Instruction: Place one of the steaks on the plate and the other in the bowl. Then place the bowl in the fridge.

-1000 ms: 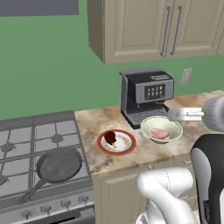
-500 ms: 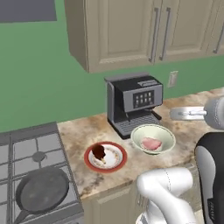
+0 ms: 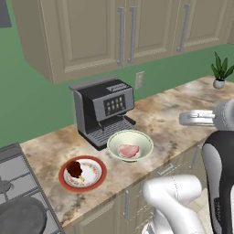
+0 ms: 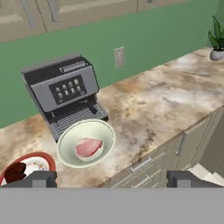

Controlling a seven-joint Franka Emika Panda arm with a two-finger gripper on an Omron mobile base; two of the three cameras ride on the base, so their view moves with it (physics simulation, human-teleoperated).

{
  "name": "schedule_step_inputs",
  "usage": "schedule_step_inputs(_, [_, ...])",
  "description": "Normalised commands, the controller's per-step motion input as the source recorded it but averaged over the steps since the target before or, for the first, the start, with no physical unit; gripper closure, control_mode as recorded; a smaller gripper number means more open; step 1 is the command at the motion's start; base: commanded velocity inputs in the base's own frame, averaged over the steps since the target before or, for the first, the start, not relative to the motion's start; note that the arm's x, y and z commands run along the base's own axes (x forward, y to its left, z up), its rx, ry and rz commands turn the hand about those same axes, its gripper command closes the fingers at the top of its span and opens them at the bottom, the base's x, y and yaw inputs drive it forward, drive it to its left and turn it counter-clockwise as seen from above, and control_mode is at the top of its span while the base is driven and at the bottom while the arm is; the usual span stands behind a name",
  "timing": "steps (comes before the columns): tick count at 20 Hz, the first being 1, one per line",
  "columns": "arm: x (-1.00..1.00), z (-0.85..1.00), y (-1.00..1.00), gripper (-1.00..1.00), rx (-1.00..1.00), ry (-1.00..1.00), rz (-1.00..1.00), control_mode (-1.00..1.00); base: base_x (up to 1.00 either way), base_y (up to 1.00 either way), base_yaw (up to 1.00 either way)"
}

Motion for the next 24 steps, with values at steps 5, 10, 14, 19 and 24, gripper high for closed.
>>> schedule_step_inputs(5, [0.12, -0.36, -0.25, -1.0, 0.19, 0.37, 0.0, -1.0, 0.0, 0.0, 0.0])
schedule_step_inputs(10, [0.16, -0.65, 0.01, -1.0, 0.19, 0.14, 0.01, -1.0, 0.0, 0.0, 0.0])
schedule_step_inputs(14, [0.46, -0.71, 0.1, -1.0, 0.12, 0.06, 0.0, -1.0, 0.0, 0.0, 0.0])
schedule_step_inputs(19, [0.65, -0.65, 0.05, -1.0, 0.06, 0.03, -0.02, -1.0, 0.0, 0.0, 0.0])
schedule_step_inputs(24, [0.51, -0.61, 0.0, -1.0, 0.09, 0.18, -0.07, -1.0, 0.0, 0.0, 0.0])
